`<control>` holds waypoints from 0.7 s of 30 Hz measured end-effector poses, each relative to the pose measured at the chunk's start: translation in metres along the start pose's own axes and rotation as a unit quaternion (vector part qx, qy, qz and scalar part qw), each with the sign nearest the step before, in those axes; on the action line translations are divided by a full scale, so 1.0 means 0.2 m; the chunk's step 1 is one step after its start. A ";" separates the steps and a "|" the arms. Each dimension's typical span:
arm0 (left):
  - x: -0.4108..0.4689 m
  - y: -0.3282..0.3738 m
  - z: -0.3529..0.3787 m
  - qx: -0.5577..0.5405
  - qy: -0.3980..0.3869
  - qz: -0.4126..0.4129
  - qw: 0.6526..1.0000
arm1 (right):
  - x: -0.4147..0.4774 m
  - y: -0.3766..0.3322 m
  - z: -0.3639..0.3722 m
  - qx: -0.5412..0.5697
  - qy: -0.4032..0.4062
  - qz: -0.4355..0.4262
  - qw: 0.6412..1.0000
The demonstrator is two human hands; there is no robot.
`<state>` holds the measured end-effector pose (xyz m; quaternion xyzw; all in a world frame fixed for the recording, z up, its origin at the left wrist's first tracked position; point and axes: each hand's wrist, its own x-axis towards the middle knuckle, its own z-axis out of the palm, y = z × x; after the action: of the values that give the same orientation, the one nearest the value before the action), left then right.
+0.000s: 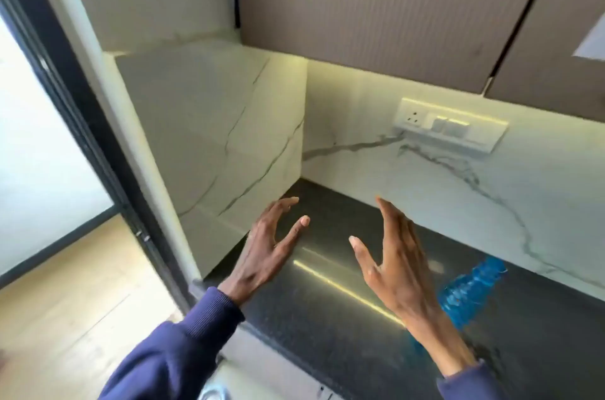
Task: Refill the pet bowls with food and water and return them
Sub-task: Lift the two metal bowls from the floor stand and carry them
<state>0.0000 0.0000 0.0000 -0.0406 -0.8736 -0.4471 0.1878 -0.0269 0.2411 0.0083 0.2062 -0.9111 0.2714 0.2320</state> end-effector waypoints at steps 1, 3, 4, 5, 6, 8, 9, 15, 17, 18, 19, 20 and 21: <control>-0.04 -0.05 0.00 -0.030 0.010 -0.037 0.999 | -0.03 -0.02 0.06 0.031 -0.017 0.010 0.999; -0.12 -0.12 -0.01 -0.075 0.022 -0.090 0.993 | -0.09 -0.07 0.13 0.063 -0.054 0.020 0.996; -0.17 -0.15 -0.04 -0.099 0.024 -0.115 0.988 | -0.12 -0.10 0.18 0.079 -0.084 0.031 0.993; -0.22 -0.22 -0.05 -0.114 0.035 -0.131 0.984 | -0.16 -0.13 0.24 0.089 -0.105 0.034 0.990; -0.26 -0.26 -0.08 -0.126 0.042 -0.151 0.980 | -0.19 -0.18 0.29 0.097 -0.128 0.035 0.986; -0.36 -0.34 -0.16 -0.148 0.049 -0.173 0.973 | -0.23 -0.26 0.38 0.116 -0.161 0.042 0.979; -0.41 -0.38 -0.19 -0.161 0.058 -0.187 0.967 | -0.25 -0.30 0.43 0.130 -0.174 0.049 0.975; -0.81 -0.67 -0.52 -0.174 0.147 -0.282 0.932 | -0.33 -0.64 0.71 0.198 -0.226 0.052 0.952; -0.96 -0.77 -0.65 -0.166 0.187 -0.313 0.916 | -0.35 -0.77 0.81 0.216 -0.245 0.040 0.944; -1.03 -0.81 -0.69 -0.162 0.201 -0.327 0.909 | -0.37 -0.83 0.85 0.218 -0.259 0.032 0.940; -1.12 -0.86 -0.75 -0.161 0.219 -0.340 0.900 | -0.39 -0.89 0.91 0.220 -0.278 0.018 0.935; -1.20 -0.88 -0.79 -0.162 0.234 -0.352 0.892 | -0.41 -0.94 0.95 0.221 -0.295 0.008 0.930; -1.27 -0.92 -0.81 -0.165 0.250 -0.361 0.883 | -0.42 -0.98 1.00 0.222 -0.310 -0.004 0.924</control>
<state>0.2383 -0.2145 -0.1462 0.3607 -0.6651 -0.6171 0.2162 0.0782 -0.0068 -0.1074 0.3304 -0.8528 0.3884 -0.1130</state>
